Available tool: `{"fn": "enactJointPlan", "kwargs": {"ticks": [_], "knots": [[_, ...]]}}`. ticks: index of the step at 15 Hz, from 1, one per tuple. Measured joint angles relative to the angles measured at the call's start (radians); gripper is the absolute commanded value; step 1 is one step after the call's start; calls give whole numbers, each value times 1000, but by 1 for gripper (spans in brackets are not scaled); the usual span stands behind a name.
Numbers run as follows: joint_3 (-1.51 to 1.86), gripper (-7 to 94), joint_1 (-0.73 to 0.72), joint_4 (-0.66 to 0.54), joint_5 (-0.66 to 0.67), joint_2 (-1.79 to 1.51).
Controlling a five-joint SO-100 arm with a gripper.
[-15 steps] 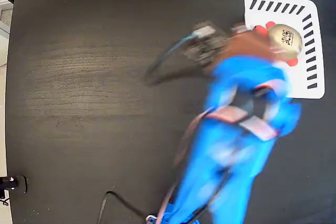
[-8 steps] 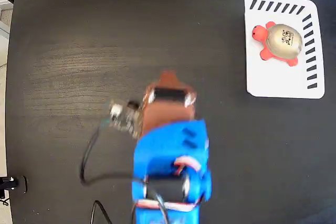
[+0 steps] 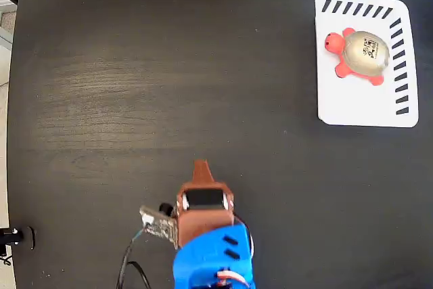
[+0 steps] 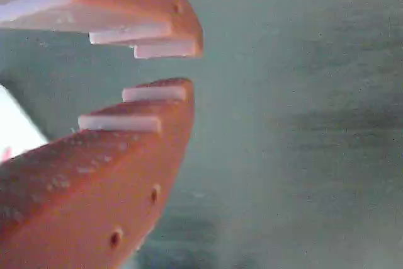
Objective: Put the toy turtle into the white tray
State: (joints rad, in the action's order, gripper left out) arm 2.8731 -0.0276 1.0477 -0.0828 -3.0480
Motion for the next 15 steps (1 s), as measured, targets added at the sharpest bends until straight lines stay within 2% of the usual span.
{"fn": "enactJointPlan", "kwargs": {"ticks": [3,6,15], "knots": [[40,0,6,130,-18,-147],[55,0,-3,204,-18,-195],[55,0,-20,206,-8,-195]]}}
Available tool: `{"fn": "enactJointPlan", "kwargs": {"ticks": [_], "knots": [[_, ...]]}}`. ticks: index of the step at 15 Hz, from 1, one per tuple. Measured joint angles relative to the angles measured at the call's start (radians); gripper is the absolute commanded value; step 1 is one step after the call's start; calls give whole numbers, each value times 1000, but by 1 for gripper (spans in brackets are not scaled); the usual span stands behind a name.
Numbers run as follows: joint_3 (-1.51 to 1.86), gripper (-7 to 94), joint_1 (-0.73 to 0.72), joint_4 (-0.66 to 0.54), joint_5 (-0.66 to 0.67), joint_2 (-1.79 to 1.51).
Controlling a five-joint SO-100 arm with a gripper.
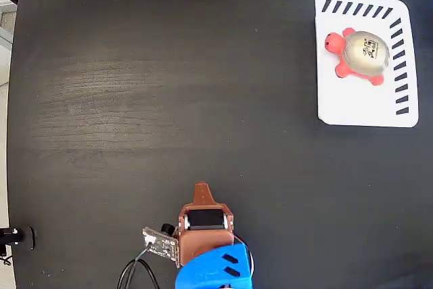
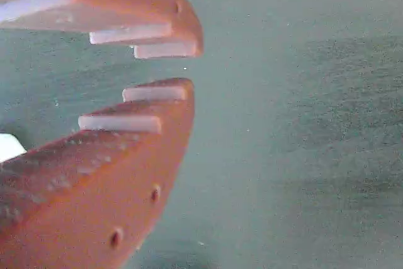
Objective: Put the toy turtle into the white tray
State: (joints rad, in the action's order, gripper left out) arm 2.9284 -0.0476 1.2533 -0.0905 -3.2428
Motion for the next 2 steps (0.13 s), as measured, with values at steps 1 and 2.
{"fn": "enactJointPlan", "kwargs": {"ticks": [1,2], "knots": [[0,0,0,0,0,0],[0,0,0,0,0,0]]}}
